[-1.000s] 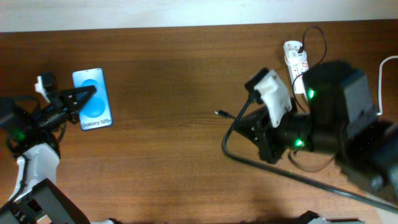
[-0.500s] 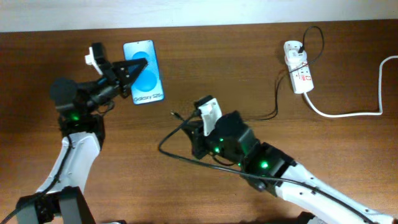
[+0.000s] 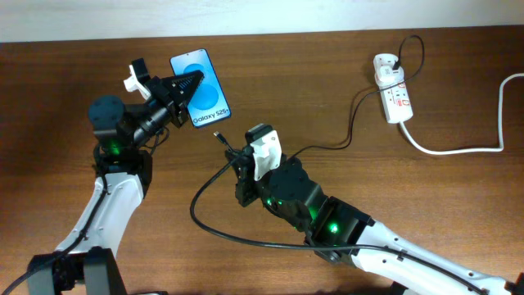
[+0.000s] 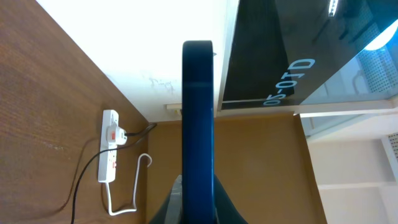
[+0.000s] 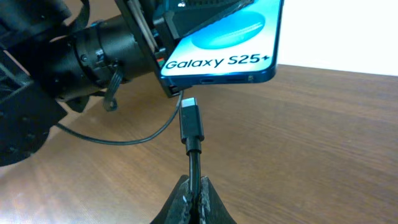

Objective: Plug charger to phone and switch on socket
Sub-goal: 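Align the held connector below the phone's bottom port with the right gripper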

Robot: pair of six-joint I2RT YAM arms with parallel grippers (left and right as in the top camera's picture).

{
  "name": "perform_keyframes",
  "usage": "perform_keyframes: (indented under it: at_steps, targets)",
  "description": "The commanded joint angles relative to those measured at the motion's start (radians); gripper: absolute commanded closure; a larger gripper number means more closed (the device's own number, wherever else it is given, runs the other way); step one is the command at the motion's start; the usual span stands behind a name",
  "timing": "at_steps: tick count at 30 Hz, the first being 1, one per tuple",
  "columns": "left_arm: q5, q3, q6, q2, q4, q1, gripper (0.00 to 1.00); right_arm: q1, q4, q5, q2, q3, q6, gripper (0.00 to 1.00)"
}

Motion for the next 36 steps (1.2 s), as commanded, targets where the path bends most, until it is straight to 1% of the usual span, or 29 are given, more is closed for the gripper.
perform_keyframes:
  at_steps: [1, 10, 12, 27, 36]
  targets:
    - [-0.014, 0.016, 0.013, -0.027, 0.010, -0.003, 1.00, 0.007, 0.010, 0.061, 0.013, 0.004, -0.050, 0.95]
    - [-0.013, 0.016, 0.013, -0.027, 0.010, -0.003, 1.00, 0.007, 0.088, 0.047, 0.069, 0.004, -0.053, 0.96]
    - [-0.012, 0.016, 0.013, -0.027, 0.010, -0.003, 1.00, 0.007, 0.100, 0.048, 0.069, 0.004, -0.076, 0.96]
    - [0.015, 0.016, 0.013, -0.027, 0.010, -0.003, 1.00, 0.006, 0.117, 0.052, 0.072, 0.004, -0.120, 0.96]
    - [0.019, 0.016, 0.016, -0.027, 0.010, -0.003, 1.00, 0.006, 0.117, 0.104, 0.090, 0.006, -0.154, 0.96]
